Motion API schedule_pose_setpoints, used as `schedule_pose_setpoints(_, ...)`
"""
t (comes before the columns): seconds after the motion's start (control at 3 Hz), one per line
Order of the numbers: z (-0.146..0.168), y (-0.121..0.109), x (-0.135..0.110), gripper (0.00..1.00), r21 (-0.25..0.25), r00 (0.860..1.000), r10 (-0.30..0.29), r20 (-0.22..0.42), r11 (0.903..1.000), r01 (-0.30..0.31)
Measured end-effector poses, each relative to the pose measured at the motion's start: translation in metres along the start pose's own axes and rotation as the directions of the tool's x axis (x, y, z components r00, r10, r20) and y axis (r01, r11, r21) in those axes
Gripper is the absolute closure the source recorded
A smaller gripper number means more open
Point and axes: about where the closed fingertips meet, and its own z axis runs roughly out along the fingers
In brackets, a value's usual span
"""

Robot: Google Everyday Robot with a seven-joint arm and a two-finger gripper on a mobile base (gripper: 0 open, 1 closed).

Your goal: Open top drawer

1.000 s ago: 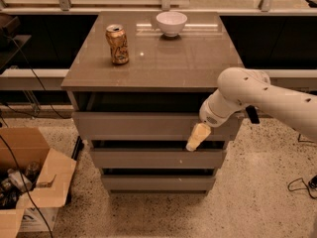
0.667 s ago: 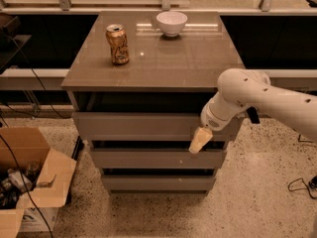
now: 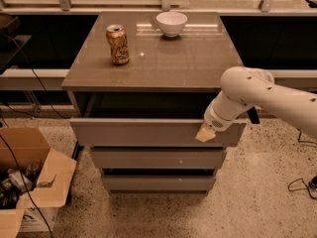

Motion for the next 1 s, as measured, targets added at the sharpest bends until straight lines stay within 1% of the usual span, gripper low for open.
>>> schedule_pose_setpoints(0.33,-0.0053,-0.0001,-0.0017,0.86,0.000,1.000,0.000,0.000,1.0000,0.000)
schedule_pose_setpoints(0.67,-0.0085,-0.0002,-0.0028,0.83,0.000,1.000,0.000,0.000,1.0000,0.000)
schedule_pose_setpoints(1.0,-0.0088,-0.0002,-0.0028,0.60,0.000,1.000,0.000,0.000,1.0000,0.000)
